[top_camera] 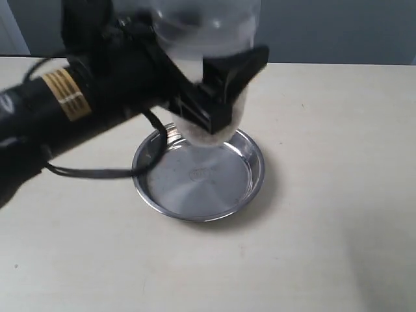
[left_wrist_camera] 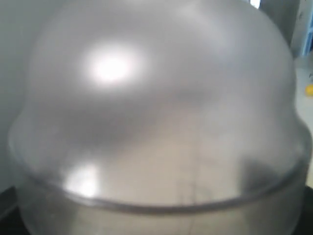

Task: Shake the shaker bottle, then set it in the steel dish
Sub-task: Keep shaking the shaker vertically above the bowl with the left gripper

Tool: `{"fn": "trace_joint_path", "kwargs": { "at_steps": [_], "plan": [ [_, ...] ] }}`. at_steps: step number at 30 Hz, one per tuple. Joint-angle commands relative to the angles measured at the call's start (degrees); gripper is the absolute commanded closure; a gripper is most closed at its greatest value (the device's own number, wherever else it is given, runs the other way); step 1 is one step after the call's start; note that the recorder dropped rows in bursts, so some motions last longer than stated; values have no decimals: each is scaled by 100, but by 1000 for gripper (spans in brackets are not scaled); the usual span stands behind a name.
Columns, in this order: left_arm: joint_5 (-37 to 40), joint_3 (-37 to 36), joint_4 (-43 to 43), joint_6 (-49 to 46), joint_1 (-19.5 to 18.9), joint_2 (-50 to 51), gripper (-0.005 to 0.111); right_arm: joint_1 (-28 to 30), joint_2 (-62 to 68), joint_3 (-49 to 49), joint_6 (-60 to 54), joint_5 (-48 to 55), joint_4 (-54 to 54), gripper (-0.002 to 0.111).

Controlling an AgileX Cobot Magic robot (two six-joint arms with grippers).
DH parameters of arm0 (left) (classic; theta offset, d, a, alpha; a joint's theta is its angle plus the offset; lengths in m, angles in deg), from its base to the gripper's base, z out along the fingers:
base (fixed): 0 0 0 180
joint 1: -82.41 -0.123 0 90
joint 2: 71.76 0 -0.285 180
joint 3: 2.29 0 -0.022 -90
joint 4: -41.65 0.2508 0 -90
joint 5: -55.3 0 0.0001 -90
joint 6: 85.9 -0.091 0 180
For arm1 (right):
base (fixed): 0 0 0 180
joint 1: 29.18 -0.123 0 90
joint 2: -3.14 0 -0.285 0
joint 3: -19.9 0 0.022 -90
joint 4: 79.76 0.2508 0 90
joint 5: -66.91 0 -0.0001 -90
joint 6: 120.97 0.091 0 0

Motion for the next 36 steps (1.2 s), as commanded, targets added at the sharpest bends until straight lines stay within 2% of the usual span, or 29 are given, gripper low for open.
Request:
{"fn": "trace_joint_path", "kwargs": {
  "at_steps": [1,2,4,5,6,8,9,10,11,14,15,16,18,19,20,21,24,25,26,27,28,30,33,34,35,36],
  "plan": [
    [331,-342,-1051,-14,-179,611,106,-21,-22,7,-2,-50,-8,109],
    [13,-366,-747,319,-162,586,106,-21,-22,7,-2,-50,-8,109],
    [-1158,-224,327,583,-93,153,106,-21,-22,7,-2,-50,-8,109],
    [-1315,-92,616,540,-81,-46,106,-21,-22,7,-2,-50,-8,109],
    [-899,53,515,402,-81,-199,106,-21,-22,7,-2,-50,-8,109],
    [318,38,-310,-89,-159,-13,106,-21,-22,7,-2,-50,-8,109],
    [700,-108,-784,-343,-241,285,106,-21,-22,7,-2,-50,-8,109],
    [752,-247,-1084,-323,-285,523,106,-21,-22,7,-2,-50,-8,109],
    [602,-275,-1015,-191,-300,570,106,-21,-22,7,-2,-50,-8,109],
    [-847,-31,289,174,-140,-85,106,-21,-22,7,-2,-50,-8,109],
    [-780,142,473,113,-128,-310,106,-21,-22,7,-2,-50,-8,109],
    [-260,208,294,-3,-138,-377,106,-21,-22,7,-2,-50,-8,109],
    [709,-3,-604,-390,-268,-3,106,-21,-22,7,-2,-50,-8,109],
    [808,-257,-1025,-383,-326,353,106,-21,-22,7,-2,-50,-8,109],
    [641,-440,-1196,-226,-325,586,106,-21,-22,7,-2,-50,-8,109],
    [280,-490,-971,124,-251,590,106,-21,-22,7,-2,-50,-8,109],
    [-1411,-260,421,438,-30,-64,106,-21,-22,7,-2,-50,-8,109],
    [-1137,-92,539,296,-26,-264,106,-21,-22,7,-2,-50,-8,109],
    [-571,-36,227,99,-39,-301,106,-21,-22,7,-2,-50,-8,109],
    [101,-96,-319,-193,-85,-142,106,-21,-22,7,-2,-50,-8,109],
    [447,-298,-858,-429,-162,183,106,-21,-22,7,-2,-50,-8,109],
    [201,-661,-1339,-263,-238,672,106,-21,-22,7,-2,-50,-8,109],
    [-1643,-571,57,388,-90,182,106,-21,-22,7,-2,-50,-8,109],
    [-1882,-383,367,388,-65,-73,106,-21,-22,7,-2,-50,-8,109],
    [-1426,-199,346,307,-82,-244,106,-21,-22,7,-2,-50,-8,109],
    [-781,-112,-41,116,-127,-260,106,-21,-22,7,-2,-50,-8,109]
  ]
}}
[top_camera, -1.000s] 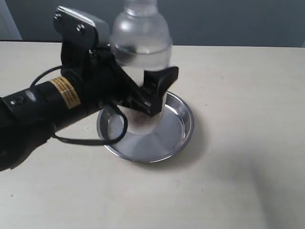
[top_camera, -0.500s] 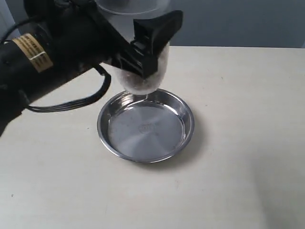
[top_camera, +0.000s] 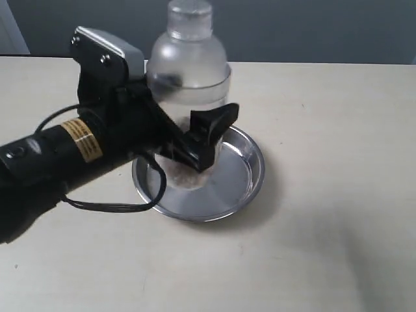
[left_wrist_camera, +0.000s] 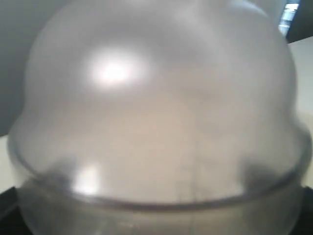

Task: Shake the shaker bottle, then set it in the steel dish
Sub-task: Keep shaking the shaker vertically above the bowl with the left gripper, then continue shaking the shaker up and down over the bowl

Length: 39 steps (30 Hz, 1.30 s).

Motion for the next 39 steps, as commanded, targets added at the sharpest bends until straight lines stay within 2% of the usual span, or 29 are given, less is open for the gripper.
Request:
{"fn": "trace_joint_path", "kwargs": {
  "at_steps": [1,2,4,6,8,10,31,33,37,38,39],
  "plan": [
    [260,563,-259,-435,-54,-549,106,-21,-22,7,-2,-63,-8,109],
    [682,452,-769,-684,-159,-289,106,-21,-22,7,-2,-63,-8,109],
    [768,274,-1112,-507,-229,23,106,-21,-22,7,-2,-63,-8,109],
    [306,232,-638,-88,-143,-68,106,-21,-22,7,-2,-63,-8,109],
    [-584,257,130,88,-88,-222,106,-21,-22,7,-2,-63,-8,109],
    [-923,384,132,103,-88,-289,106,-21,-22,7,-2,-63,-8,109],
    [-390,458,-74,67,-102,-146,106,-21,-22,7,-2,-63,-8,109],
    [-571,458,-74,67,-102,-25,106,-21,-22,7,-2,-63,-8,109],
    [-1509,794,28,-127,-102,-200,106,-21,-22,7,-2,-63,-8,109],
    [-1219,981,64,-421,-102,-357,106,-21,-22,7,-2,-63,-8,109],
    [-528,1115,-30,-614,-102,-446,106,-21,-22,7,-2,-63,-8,109]
  ]
}}
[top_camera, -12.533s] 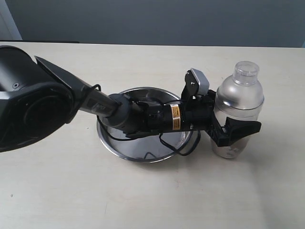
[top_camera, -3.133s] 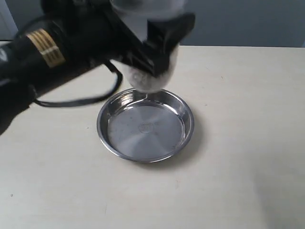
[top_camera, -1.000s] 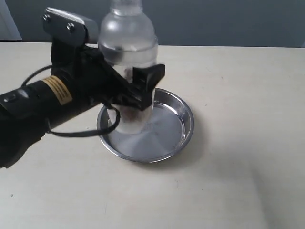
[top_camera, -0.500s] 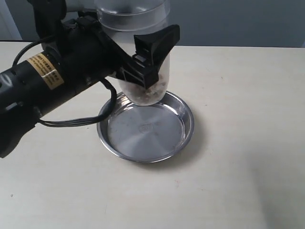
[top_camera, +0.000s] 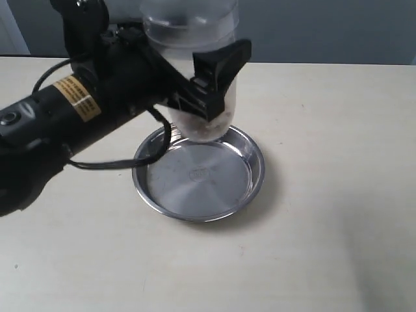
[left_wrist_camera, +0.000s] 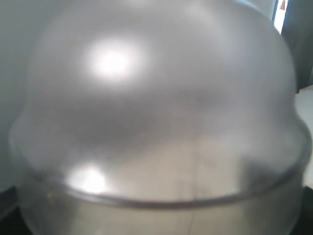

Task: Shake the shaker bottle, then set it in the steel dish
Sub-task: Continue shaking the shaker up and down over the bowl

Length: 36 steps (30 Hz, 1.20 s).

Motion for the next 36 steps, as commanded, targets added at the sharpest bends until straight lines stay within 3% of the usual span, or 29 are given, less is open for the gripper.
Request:
{"fn": "trace_joint_path", "kwargs": {
  "at_steps": [1,2,4,6,7,8,9,10,11,13,15,16,17,19,20,22,23,25,27,28,31,33,36],
  "plan": [
    [807,578,-315,-648,9,-408,106,-21,-22,7,-2,-52,-8,109],
    [1218,447,-487,-674,-23,-179,106,-21,-22,7,-2,-52,-8,109],
    [1096,114,-483,-457,-47,268,106,-21,-22,7,-2,-52,-8,109],
    [-114,122,580,141,63,-60,106,-21,-22,7,-2,-52,-8,109],
    [111,427,677,-34,67,-488,106,-21,-22,7,-2,-52,-8,109],
    [779,482,211,-76,51,-493,106,-21,-22,7,-2,-52,-8,109],
    [1716,288,-493,-363,-91,-73,106,-21,-22,7,-2,-52,-8,109],
    [1840,146,-683,-212,-159,186,106,-21,-22,7,-2,-52,-8,109],
    [1554,131,-137,369,-101,114,106,-21,-22,7,-2,-52,-8,109],
    [707,531,1066,348,17,-737,106,-21,-22,7,-2,-52,-8,109],
    [1876,373,-97,-283,-119,-393,106,-21,-22,7,-2,-52,-8,109],
    [2071,96,-775,-164,-215,63,106,-21,-22,7,-2,-52,-8,109],
    [1916,85,-679,115,-163,48,106,-21,-22,7,-2,-52,-8,109],
    [542,329,622,226,90,-604,106,-21,-22,7,-2,-52,-8,109],
    [606,499,820,186,95,-791,106,-21,-22,7,-2,-52,-8,109],
    [1817,237,168,22,-37,-199,106,-21,-22,7,-2,-52,-8,109],
    [1799,125,-89,92,-78,38,106,-21,-22,7,-2,-52,-8,109],
    [1095,87,189,567,48,17,106,-21,-22,7,-2,-52,-8,109],
    [-193,222,971,542,176,-351,106,-21,-22,7,-2,-52,-8,109],
    [-254,332,1134,429,187,-458,106,-21,-22,7,-2,-52,-8,109],
    [1229,360,228,-152,161,-128,106,-21,-22,7,-2,-52,-8,109],
    [1369,195,-290,-193,101,290,106,-21,-22,7,-2,-52,-8,109],
    [-248,311,495,17,238,-53,106,-21,-22,7,-2,-52,-8,109]
  ]
}}
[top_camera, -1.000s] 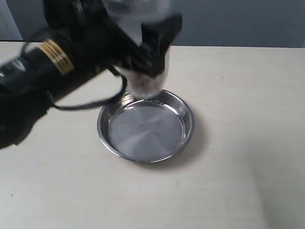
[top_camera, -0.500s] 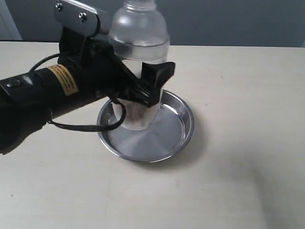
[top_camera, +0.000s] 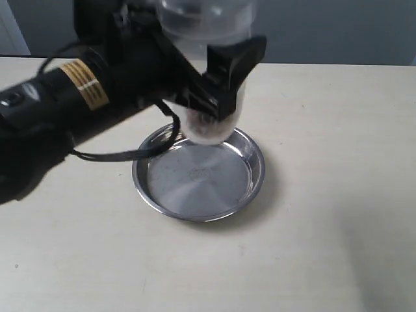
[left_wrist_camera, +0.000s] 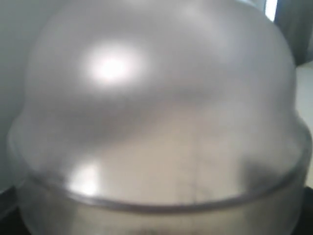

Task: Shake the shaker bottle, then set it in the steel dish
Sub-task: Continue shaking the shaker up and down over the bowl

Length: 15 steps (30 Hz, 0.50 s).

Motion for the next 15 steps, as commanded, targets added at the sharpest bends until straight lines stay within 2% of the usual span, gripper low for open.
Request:
{"fn": "trace_joint_path", "kwargs": {
  "at_steps": [1,4,5,6,7,8,9,10,11,12,13,14,15],
  "plan": [
    [-1353,145,645,56,133,-258,106,-21,-22,7,-3,-49,-8,109],
    [220,278,87,-132,40,-171,106,-21,-22,7,-3,-49,-8,109],
    [862,-39,-515,-140,-155,458,106,-21,-22,7,-3,-49,-8,109],
    [827,-145,-640,46,-169,636,106,-21,-22,7,-3,-49,-8,109],
    [227,-107,-172,872,-134,414,106,-21,-22,7,-3,-49,-8,109],
    [-138,-29,174,1083,-104,199,106,-21,-22,7,-3,-49,-8,109],
    [-182,329,397,475,-68,-288,106,-21,-22,7,-3,-49,-8,109],
    [307,410,-117,-280,-68,-352,106,-21,-22,7,-3,-49,-8,109],
    [977,247,-1572,-1698,-191,-109,106,-21,-22,7,-3,-49,-8,109],
    [1090,32,-2602,-2153,-285,148,106,-21,-22,7,-3,-49,-8,109],
    [1048,48,-2436,-2079,-237,23,106,-21,-22,7,-3,-49,-8,109],
    [641,218,-1572,-1863,10,-478,106,-21,-22,7,-3,-49,-8,109],
    [473,356,-1110,-1765,159,-773,106,-21,-22,7,-3,-49,-8,109]
  ]
}}
